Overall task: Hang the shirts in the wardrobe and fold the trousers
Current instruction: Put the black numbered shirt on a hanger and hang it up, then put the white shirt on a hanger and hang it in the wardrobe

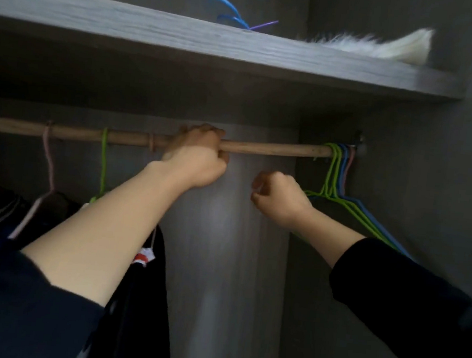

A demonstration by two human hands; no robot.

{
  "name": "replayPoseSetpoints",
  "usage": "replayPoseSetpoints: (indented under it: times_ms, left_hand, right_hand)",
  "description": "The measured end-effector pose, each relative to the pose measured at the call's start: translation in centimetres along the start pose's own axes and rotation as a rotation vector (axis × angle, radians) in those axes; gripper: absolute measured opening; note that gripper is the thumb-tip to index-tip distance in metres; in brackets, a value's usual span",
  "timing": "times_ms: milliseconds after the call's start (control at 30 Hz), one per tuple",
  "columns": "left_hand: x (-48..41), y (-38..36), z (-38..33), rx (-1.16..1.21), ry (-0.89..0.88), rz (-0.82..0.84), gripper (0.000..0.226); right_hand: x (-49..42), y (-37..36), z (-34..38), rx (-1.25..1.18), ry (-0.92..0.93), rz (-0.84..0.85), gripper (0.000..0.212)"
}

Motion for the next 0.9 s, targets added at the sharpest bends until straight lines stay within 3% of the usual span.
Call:
replayPoseSetpoints:
  times_ms: [133, 233, 367, 500, 633, 767, 900]
  left_hand:
    - [-1.3, -3.2, -2.0, -0.044, -0.067, 0.024, 0.048]
    - [-1.4, -4.5, -1.5, -0.049, -0.100, -0.079, 0.044]
    - [-1.3, -4.9, -1.0, 0.035, -0.114, -0.205, 0.038]
    - [-1.5, -5.2, -0.7, 0.043, -0.114, -0.257, 0.051]
    - [-1.2, -5.3, -0.7, 0.046, -0.118, -0.333, 0.044]
    - [-1.4, -5.4, -0.7, 0.061, -0.112, -0.351, 0.041]
    - [-1.3, -5.7, -0.5, 0.041, -0.129, -0.363, 0.038]
  right_hand:
    - [0.8, 3.5, -3.5, 0.428, 0.117, -0.082, 0.025]
    - [1.2, 4.8, -6.3, 0.626, 0.135, -0.099, 0.032]
    - [1.2, 5.0, -8.7, 0.775, 0.109, -0.045, 0.043]
    - [0.9, 4.7, -8.7, 0.819, 0.164, -0.049, 0.031]
    - [1.2, 5.6, -7.9, 0.616, 0.018, -0.075, 0.031]
    - [0.5, 5.6, -7.7, 0.162, -0.218, -0.094, 0.008]
    - [-1.0, 3.9, -6.7, -0.164, -0.276, -0.074, 0.016]
Point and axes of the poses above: each hand's wrist, its own x-axis away from the middle knuckle, its own y-axis out of the back of the hand, z = x × y, the point moved 5 cm from there along -x, towards the middle knuckle, and after that the axes turned 8 degrees about -z, right-handed, at the moved point
